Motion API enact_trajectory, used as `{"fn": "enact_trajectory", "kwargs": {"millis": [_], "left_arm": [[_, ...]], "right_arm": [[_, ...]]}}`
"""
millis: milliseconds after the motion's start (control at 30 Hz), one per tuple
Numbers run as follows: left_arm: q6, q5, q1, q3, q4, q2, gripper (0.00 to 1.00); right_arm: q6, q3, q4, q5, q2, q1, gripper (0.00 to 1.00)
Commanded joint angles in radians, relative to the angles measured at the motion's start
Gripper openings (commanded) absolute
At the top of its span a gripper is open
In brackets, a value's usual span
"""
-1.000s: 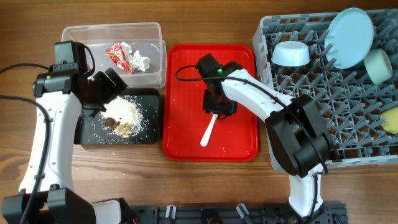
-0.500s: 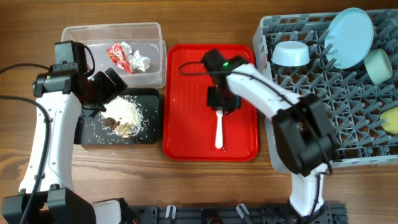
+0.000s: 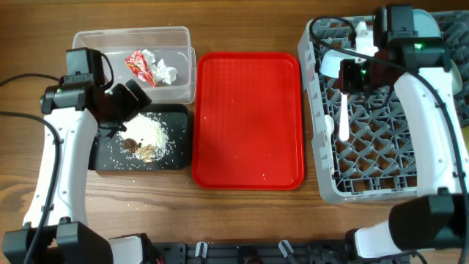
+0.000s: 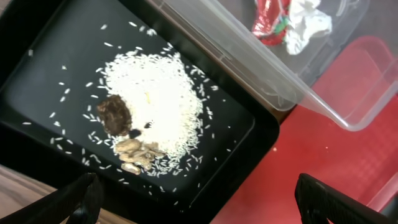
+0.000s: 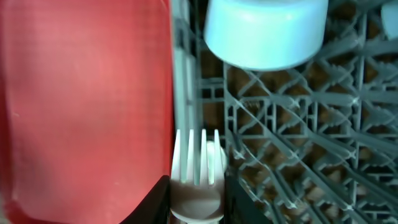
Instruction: Sort waste into correct bins and load items into the dishwasher rack
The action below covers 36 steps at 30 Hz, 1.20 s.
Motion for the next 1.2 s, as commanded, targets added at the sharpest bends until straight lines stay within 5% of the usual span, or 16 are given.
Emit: {"fn": "enact_trajectory", "kwargs": {"millis": [0, 100, 167, 500, 600, 767, 900, 1167], "left_arm": [[-0.002, 0.013, -0.048, 0.007, 0.008, -0.005, 1.0], [-0.002, 0.012, -0.09, 0.007, 0.012, -0.005, 1.0], [0.002, 0.012, -0.122, 0.007, 0.013, -0.005, 1.0], [0.292, 0.015, -0.279, 0.007, 0.064, 0.0, 1.0], [0.295, -0.042, -0.281, 0.007, -0.043, 0.01, 1.0], [0.298, -0.064, -0.282, 0.003, -0.22, 0.003, 1.0], [0.299, -0.063, -0.286, -0.084, -0.161, -0.127, 1.0], [0.277, -0.086, -0.292, -0.462, 0.142, -0.849, 1.0]], "right_arm": [[-0.059, -0.09, 0.008, -0.01, 0.047, 0.0, 0.09], [-0.058, -0.161, 0.025, -0.01, 0.061, 0.001, 0.19], [-0.058, -0.171, 0.039, -0.01, 0.061, 0.001, 0.5], [-0.059, -0.078, 0.129, -0.199, 0.047, -0.028, 0.75], [-0.045, -0.08, 0.034, -0.28, 0.047, -0.067, 1.0], [-0.054, -0.134, -0.007, -0.277, -0.023, -0.116, 1.0], [-0.05, -0.293, 0.106, -0.244, -0.22, -0.129, 1.0], [-0.024, -0.735, 0.478, -0.209, -0.794, -0.129, 1.0]]}}
